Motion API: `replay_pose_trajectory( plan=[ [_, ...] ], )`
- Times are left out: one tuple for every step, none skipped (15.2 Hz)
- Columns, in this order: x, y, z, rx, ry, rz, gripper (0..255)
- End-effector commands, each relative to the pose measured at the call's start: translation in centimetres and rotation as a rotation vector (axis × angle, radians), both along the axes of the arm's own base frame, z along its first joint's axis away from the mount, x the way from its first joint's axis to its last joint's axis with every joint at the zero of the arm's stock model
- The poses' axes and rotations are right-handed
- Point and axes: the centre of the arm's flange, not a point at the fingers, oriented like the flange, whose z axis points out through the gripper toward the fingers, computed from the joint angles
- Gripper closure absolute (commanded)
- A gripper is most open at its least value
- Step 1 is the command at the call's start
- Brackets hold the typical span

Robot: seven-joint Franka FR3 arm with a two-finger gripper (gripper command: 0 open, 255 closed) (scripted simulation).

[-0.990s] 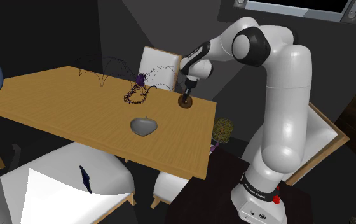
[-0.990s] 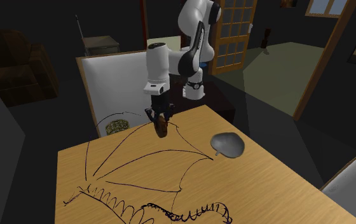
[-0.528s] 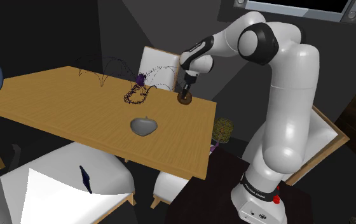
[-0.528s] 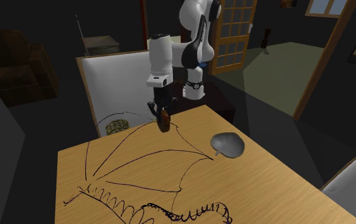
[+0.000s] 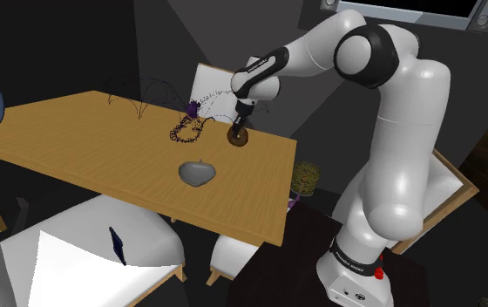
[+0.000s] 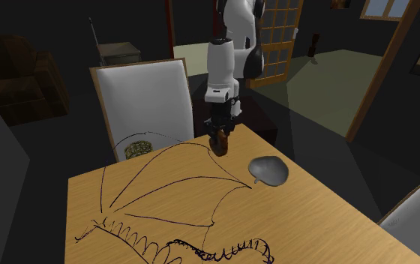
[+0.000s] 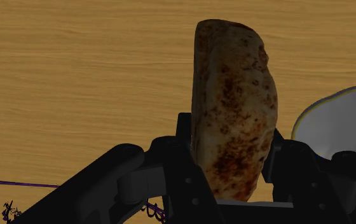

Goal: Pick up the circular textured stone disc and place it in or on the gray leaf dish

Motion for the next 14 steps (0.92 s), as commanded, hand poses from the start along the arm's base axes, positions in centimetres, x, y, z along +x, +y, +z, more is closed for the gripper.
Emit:
replay_pose_trajectory(
  plan=[
    [0.6, 2.9, 0.2, 0.0, -0.001, -0.002, 255],
    [0.9, 4.2, 0.3, 0.0, -0.001, -0.002, 255],
    [1.2, 5.4, 0.4, 0.0, -0.001, -0.002, 255],
    [1.5, 6.7, 0.5, 0.0, -0.001, -0.002, 255],
    [1.8, 8.0, 0.5, 0.0, -0.001, -0.002, 255],
    [2.1, 9.3, 0.6, 0.0, -0.001, -0.002, 255],
    [2.4, 10.6, 0.7, 0.0, -0.001, -0.002, 255],
    [2.7, 11.9, 0.8, 0.0, -0.001, -0.002, 255],
    [3.0, 13.1, 0.8, 0.0, -0.001, -0.002, 255],
    [3.3, 14.4, 0.9, 0.0, -0.001, -0.002, 255],
    [3.6, 15.7, 1.0, 0.0, -0.001, -0.002, 255],
    [3.9, 17.0, 1.1, 0.0, -0.001, -0.002, 255],
    [4.2, 18.3, 1.1, 0.0, -0.001, -0.002, 255],
    [4.5, 19.6, 1.2, 0.0, -0.001, -0.002, 255]
  ],
)
